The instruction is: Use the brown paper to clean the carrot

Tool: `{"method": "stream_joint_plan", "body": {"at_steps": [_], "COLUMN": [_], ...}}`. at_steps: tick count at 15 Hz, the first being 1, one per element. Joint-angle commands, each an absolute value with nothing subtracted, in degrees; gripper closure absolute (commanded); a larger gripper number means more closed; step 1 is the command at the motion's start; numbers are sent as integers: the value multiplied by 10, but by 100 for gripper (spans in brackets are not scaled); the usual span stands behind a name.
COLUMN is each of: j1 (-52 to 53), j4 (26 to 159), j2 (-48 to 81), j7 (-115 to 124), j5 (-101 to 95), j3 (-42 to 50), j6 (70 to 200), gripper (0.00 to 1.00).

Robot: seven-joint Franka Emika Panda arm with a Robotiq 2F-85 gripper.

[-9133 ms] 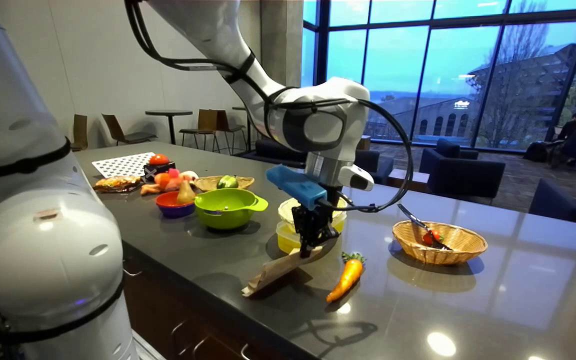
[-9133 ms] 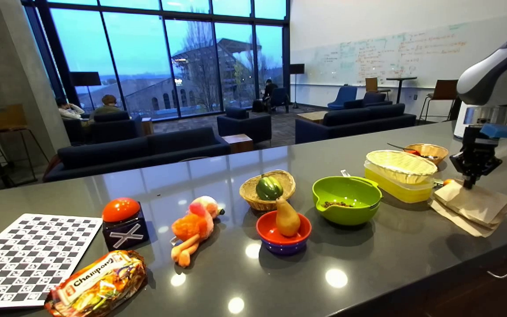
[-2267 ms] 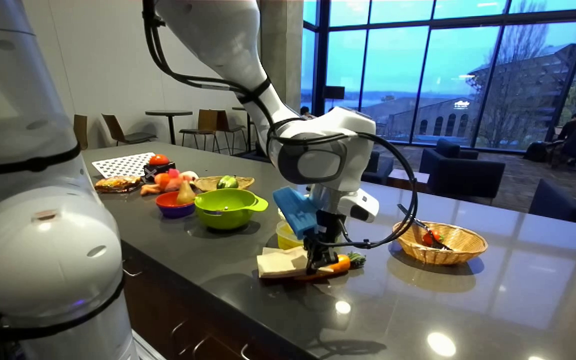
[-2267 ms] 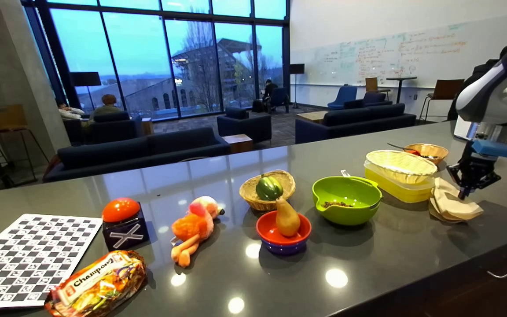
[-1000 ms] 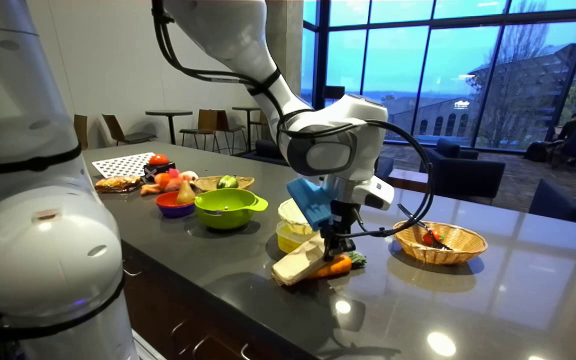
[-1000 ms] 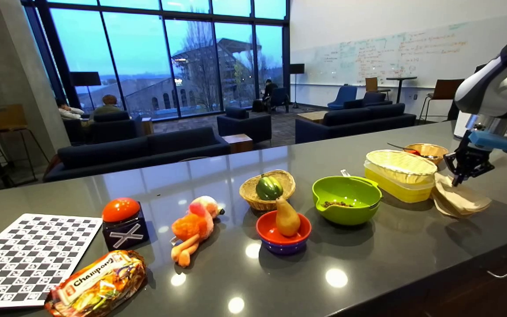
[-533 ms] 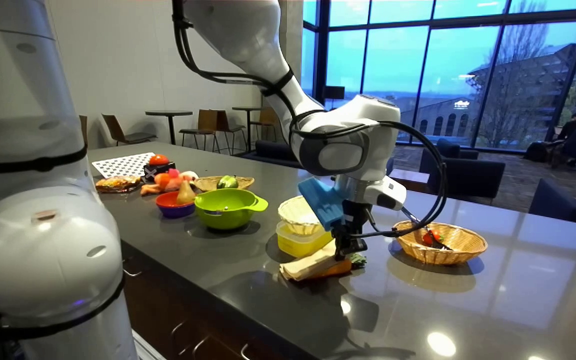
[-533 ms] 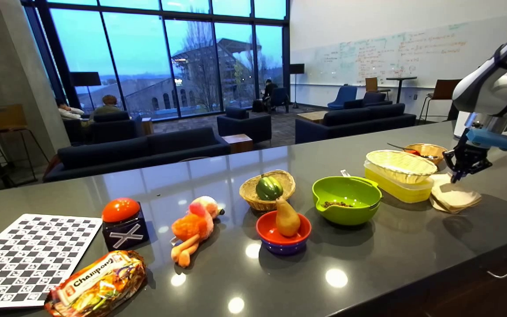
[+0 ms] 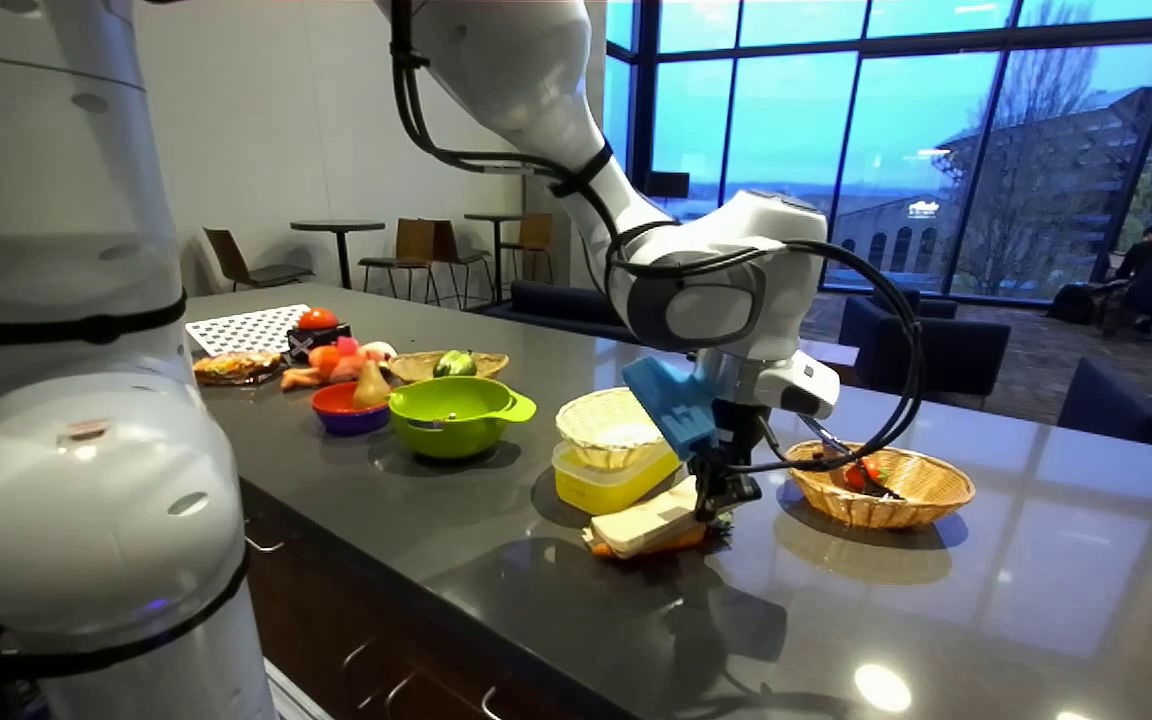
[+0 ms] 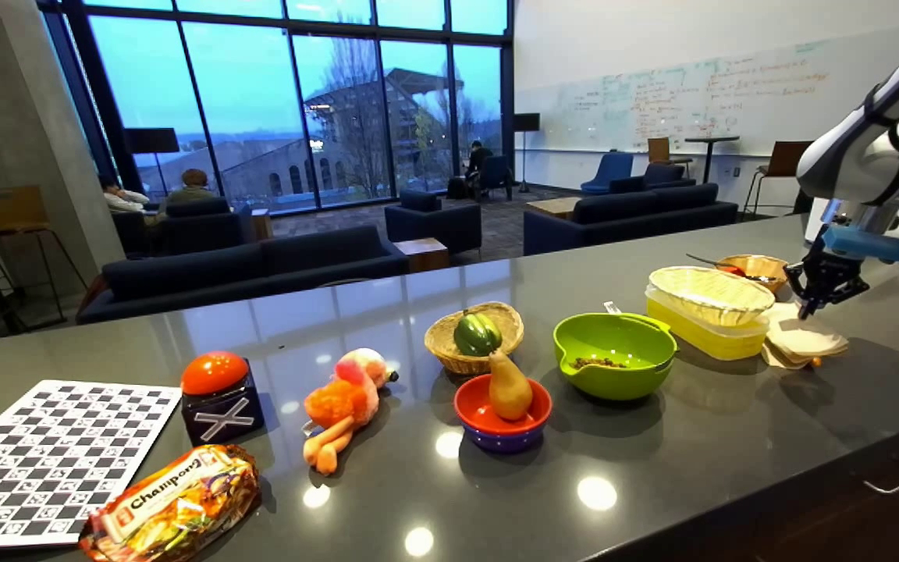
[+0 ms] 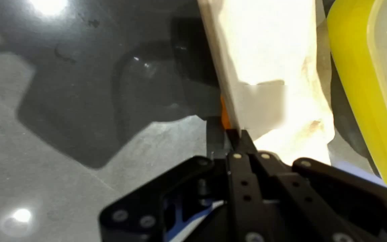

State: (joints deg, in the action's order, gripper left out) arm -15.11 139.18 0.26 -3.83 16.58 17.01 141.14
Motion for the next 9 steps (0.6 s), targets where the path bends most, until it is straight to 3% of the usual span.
{"method": "stream_joint_plan", "body": {"at_steps": [1, 9], "j1": [-159, -161], "j4": [1363, 1376], "j2": [24, 28], "j7": [-54, -61], "j5": [190, 208], "j3": [169, 163], "j6": [1401, 1399], "gripper": [100, 100]}}
